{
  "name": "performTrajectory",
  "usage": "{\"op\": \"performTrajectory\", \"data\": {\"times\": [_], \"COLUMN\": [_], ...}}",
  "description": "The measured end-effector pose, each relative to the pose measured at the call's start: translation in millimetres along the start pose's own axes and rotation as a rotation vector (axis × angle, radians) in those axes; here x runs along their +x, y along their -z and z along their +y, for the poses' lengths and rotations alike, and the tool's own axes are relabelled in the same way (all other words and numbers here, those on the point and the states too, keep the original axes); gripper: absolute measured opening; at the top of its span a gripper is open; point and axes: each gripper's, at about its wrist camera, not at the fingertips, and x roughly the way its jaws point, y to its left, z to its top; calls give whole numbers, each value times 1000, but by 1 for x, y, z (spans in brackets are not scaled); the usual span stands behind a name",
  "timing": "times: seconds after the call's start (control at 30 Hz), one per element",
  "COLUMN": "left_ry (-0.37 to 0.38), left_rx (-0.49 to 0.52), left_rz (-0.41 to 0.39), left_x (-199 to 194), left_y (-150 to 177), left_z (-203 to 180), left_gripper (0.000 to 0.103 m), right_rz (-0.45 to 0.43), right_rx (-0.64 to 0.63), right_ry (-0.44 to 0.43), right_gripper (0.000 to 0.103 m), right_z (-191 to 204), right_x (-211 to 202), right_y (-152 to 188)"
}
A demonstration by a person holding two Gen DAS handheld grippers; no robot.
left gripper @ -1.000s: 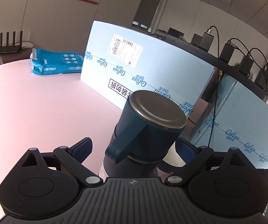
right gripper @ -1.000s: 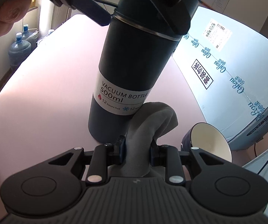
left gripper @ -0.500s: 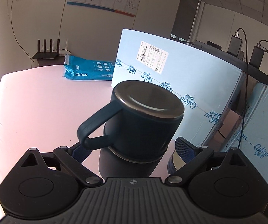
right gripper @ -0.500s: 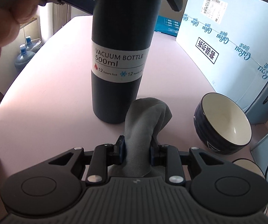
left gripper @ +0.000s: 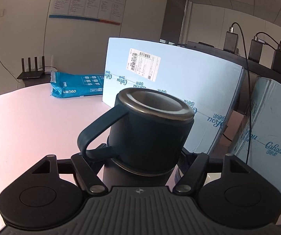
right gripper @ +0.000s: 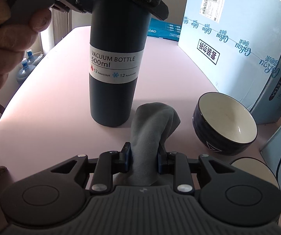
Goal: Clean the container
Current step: 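Wipe the grey cloth around the bottle label with the right gripper while the left gripper holds the lid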
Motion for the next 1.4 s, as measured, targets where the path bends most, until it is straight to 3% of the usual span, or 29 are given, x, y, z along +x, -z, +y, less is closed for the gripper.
{"op": "performTrajectory", "data": {"times": [0.1,0.23,0.57,0.77,0.87,1.03,1.23,1.4], "left_ry": [72,229,732,918,958,965,960,954], "left_rx": [43,143,411,545,623,629,583,554], "left_rz": [26,62,142,224,223,201,171,147], "left_x": [2,6,22,45,47,45,43,43], "left_y": [-3,-2,-21,-41,-45,-44,-43,-44], "left_z": [10,29,86,91,89,97,109,114], "left_gripper": [67,67,67,67,66,65,65,65], "right_rz": [0,-9,-13,-44,-134,-236,-138,-68], "right_rx": [8,15,-38,-139,-238,-344,-360,-254], "right_ry": [4,10,43,105,168,201,181,130], "right_gripper": [28,28,28,27,27,27,27,27], "right_z": [2,5,19,25,29,42,50,58], "right_x": [-1,0,-11,-28,-49,-64,-21,12], "right_y": [1,-3,-27,-56,-76,-87,-64,-42]}}
